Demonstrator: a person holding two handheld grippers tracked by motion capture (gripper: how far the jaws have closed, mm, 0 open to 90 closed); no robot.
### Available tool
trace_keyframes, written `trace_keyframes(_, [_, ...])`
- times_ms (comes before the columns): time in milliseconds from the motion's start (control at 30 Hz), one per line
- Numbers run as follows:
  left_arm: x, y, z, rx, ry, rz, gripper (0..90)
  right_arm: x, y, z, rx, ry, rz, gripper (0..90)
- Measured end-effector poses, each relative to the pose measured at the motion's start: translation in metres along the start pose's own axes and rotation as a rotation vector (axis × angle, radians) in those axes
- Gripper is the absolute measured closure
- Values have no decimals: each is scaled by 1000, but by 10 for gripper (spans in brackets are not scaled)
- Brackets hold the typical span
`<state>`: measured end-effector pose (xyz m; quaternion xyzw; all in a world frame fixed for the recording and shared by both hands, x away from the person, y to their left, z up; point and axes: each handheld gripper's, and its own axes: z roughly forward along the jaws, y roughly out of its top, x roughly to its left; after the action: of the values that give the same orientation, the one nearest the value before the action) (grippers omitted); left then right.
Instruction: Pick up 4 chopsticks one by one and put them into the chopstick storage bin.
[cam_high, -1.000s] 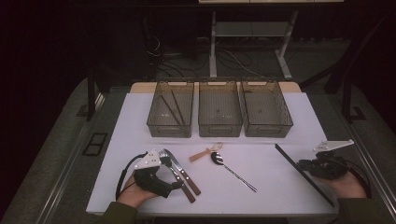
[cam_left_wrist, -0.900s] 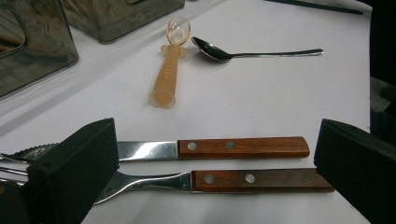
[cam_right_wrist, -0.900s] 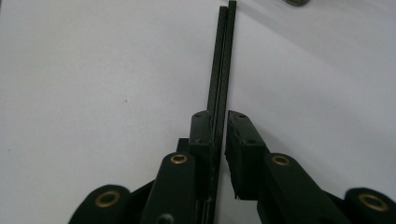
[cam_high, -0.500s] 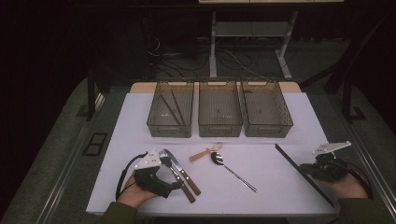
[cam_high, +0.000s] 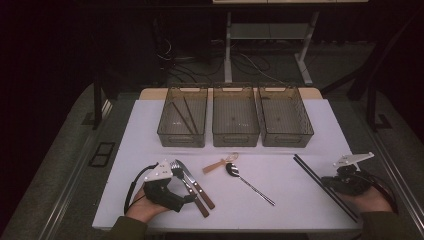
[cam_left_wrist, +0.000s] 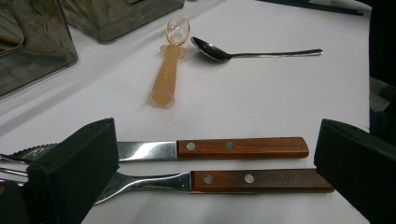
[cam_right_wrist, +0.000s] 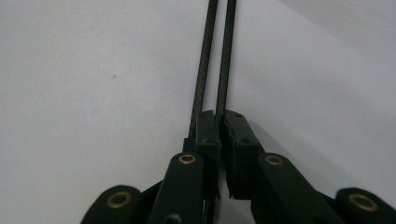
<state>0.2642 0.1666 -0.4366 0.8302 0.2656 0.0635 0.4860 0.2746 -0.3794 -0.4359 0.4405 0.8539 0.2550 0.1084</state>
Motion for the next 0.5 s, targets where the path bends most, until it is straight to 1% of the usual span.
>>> trace_keyframes(233, [0,0,0,-1,-1,1,0,-1,0,0,-4,3,19,862])
trace_keyframes(433, [0,0,1,1,-3,7,0,-2,1,-1,-11,3,22,862])
trace_keyframes(500, [0,0,1,3,-4,7,0,-4,1,-3,-20,13,29,862])
